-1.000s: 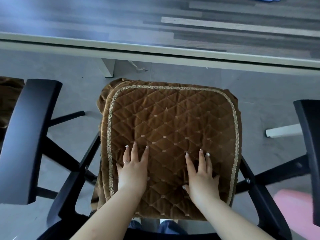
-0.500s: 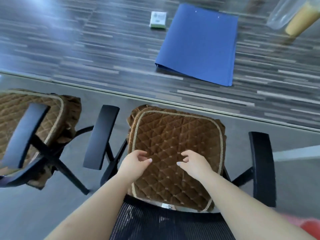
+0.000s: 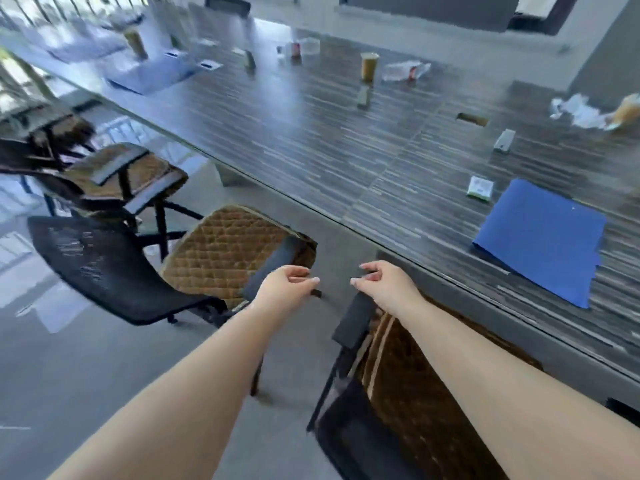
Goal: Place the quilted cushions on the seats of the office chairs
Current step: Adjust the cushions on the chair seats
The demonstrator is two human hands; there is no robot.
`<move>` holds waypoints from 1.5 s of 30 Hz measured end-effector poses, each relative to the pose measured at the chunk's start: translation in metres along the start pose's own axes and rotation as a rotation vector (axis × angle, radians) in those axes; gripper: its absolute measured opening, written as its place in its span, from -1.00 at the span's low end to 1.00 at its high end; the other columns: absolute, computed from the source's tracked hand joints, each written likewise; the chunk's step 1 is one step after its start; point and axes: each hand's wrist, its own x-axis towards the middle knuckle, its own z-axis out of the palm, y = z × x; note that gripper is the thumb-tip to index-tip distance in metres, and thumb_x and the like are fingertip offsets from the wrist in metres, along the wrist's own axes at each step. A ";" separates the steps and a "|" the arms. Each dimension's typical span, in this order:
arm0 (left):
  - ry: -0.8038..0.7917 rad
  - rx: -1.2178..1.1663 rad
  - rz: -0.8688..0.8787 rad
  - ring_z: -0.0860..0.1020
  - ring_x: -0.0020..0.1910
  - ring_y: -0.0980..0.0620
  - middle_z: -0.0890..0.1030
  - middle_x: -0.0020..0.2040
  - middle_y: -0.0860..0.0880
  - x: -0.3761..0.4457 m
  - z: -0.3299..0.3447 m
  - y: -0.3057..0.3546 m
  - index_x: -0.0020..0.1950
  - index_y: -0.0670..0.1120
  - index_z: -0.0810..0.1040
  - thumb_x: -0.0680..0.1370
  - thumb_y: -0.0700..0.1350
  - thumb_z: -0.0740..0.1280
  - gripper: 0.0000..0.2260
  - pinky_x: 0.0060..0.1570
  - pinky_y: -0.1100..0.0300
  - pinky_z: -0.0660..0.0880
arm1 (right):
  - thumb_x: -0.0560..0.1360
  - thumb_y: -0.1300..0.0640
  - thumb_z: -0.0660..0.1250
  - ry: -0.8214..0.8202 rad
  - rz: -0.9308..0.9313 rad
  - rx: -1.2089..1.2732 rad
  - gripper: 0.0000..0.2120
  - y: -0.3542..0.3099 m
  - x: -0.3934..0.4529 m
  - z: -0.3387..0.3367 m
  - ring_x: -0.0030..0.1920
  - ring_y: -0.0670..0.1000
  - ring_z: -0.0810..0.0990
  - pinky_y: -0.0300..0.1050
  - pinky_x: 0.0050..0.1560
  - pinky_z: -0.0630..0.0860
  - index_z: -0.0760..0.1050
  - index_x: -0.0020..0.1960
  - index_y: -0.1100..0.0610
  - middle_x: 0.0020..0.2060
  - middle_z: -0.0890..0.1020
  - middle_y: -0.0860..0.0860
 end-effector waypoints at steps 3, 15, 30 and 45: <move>0.058 -0.037 0.016 0.63 0.07 -0.03 0.66 0.07 -0.08 -0.009 -0.082 -0.013 0.21 -0.08 0.56 0.50 -0.05 0.40 -0.70 0.04 0.12 0.53 | 0.48 -0.03 0.38 -0.044 -0.069 0.009 -0.60 -0.056 -0.005 0.046 0.12 0.08 0.57 -0.06 0.10 0.48 0.46 0.28 0.07 0.04 0.59 -0.01; 0.207 -0.142 0.037 0.60 0.01 0.05 0.63 0.01 -0.01 -0.004 -0.372 -0.078 0.21 -0.05 0.55 0.51 -0.01 0.40 -0.70 0.02 0.12 0.48 | 0.45 -0.01 0.41 -0.068 0.008 0.113 -0.63 -0.216 -0.008 0.235 0.10 0.05 0.56 0.04 0.21 0.51 0.51 0.22 0.07 -0.04 0.55 -0.04; 0.070 -0.064 -0.034 0.60 0.06 0.02 0.62 0.08 0.00 0.204 -0.435 -0.073 0.22 -0.02 0.53 0.49 0.00 0.39 -0.68 -0.05 0.16 0.51 | 0.47 0.00 0.40 0.015 0.197 0.254 -0.65 -0.249 0.155 0.306 0.13 0.06 0.54 0.06 0.21 0.51 0.49 0.22 0.04 0.09 0.57 0.01; -0.202 0.161 -0.200 0.61 0.02 0.06 0.63 0.07 -0.04 0.419 -0.401 -0.089 0.23 -0.09 0.54 0.52 -0.05 0.39 -0.69 -0.11 0.17 0.50 | 0.48 -0.04 0.37 0.123 0.564 0.243 -0.59 -0.198 0.259 0.335 0.17 0.06 0.54 -0.09 0.16 0.44 0.45 0.28 0.04 0.17 0.56 0.02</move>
